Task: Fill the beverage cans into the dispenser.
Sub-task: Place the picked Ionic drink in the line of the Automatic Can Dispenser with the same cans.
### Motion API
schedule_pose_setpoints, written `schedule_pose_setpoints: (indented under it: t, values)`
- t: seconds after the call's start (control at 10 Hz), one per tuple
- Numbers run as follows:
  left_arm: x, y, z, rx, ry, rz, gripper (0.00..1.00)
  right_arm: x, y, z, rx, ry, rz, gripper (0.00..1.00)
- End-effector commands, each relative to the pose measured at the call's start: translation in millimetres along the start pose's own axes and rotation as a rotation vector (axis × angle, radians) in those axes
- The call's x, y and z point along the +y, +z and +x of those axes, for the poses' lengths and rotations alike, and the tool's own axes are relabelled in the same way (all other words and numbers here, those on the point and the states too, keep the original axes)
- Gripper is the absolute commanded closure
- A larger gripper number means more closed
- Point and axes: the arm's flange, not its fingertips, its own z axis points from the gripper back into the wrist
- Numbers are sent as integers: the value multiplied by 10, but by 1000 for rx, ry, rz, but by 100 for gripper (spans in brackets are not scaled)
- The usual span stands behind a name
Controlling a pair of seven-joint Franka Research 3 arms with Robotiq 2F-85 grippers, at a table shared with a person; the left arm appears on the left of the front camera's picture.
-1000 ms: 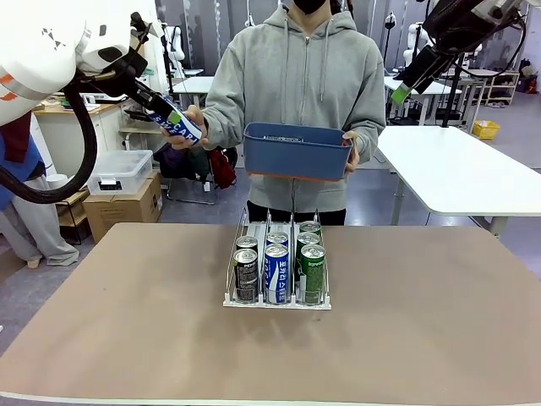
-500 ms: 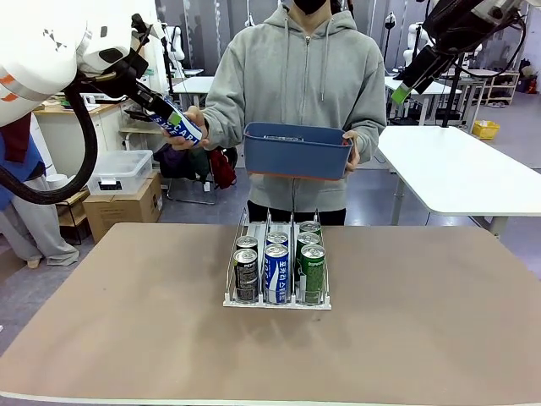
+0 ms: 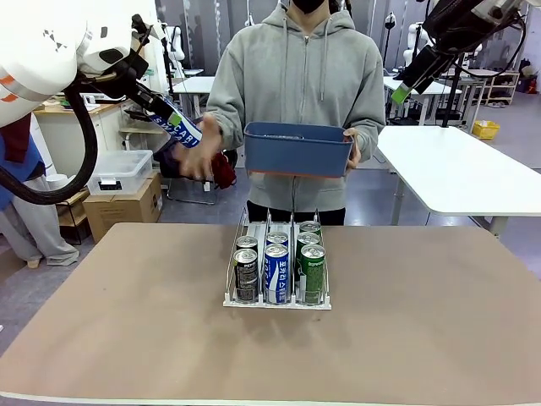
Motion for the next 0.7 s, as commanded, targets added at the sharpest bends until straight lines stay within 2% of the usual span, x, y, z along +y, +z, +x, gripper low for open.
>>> schedule_pose_setpoints:
  t: [0.0, 0.6]
  values:
    - [19, 27, -2, -9, -4, 0, 100, 6, 9, -28, 0, -1, 0, 0]
    - [19, 27, -2, -9, -4, 0, 100, 6, 9, -28, 0, -1, 0, 0]
